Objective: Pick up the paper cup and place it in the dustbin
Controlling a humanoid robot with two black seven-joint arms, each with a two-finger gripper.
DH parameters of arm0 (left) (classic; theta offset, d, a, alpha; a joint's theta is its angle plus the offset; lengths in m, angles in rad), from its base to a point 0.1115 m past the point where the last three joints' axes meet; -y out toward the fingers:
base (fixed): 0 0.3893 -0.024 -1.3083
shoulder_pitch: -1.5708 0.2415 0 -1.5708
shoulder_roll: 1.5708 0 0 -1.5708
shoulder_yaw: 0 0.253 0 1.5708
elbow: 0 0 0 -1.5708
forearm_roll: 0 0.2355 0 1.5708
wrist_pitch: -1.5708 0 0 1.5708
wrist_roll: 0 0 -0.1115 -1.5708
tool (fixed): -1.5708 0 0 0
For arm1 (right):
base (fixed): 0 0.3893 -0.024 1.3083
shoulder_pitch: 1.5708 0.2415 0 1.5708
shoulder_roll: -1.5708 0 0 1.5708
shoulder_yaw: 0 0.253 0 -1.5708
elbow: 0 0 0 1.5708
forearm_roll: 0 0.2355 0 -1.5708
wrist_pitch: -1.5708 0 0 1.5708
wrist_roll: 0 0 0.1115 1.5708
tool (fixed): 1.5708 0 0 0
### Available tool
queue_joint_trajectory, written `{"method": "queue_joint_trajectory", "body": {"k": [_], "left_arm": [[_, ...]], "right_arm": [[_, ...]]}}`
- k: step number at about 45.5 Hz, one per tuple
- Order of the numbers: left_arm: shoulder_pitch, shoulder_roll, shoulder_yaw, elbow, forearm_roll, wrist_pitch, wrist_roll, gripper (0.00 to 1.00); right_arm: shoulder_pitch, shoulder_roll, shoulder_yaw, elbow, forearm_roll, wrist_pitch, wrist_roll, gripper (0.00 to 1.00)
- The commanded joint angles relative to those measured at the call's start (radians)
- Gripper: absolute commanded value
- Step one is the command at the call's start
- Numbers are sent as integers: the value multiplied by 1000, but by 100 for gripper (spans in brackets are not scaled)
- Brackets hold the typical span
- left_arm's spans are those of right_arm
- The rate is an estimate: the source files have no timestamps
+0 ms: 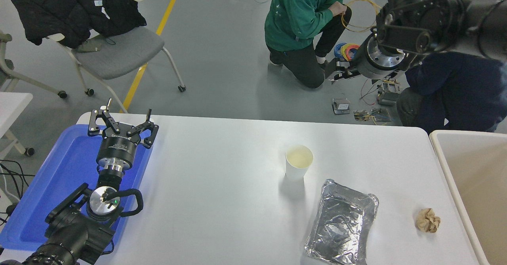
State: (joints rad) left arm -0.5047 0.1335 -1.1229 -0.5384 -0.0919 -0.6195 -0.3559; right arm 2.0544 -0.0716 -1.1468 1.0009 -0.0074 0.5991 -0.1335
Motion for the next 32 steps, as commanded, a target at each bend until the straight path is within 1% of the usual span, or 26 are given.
{"method": "queue_joint_trajectory", "body": {"k": [1,6,18,32], "left_arm": [[0,1,0,0,0,0,0,100],[0,0,0,0,0,0,0,100],[0,0,0,0,0,1,-2,100],[0,0,0,0,0,0,0,100]], "right_arm": [[96,-20,50,41,-8,122,-3,100],[119,-28,44,57,-6,185,-5,100],[144,-51,44,162,-6,186,-5,100],[148,-54,59,163,6,186,-5,100]]}}
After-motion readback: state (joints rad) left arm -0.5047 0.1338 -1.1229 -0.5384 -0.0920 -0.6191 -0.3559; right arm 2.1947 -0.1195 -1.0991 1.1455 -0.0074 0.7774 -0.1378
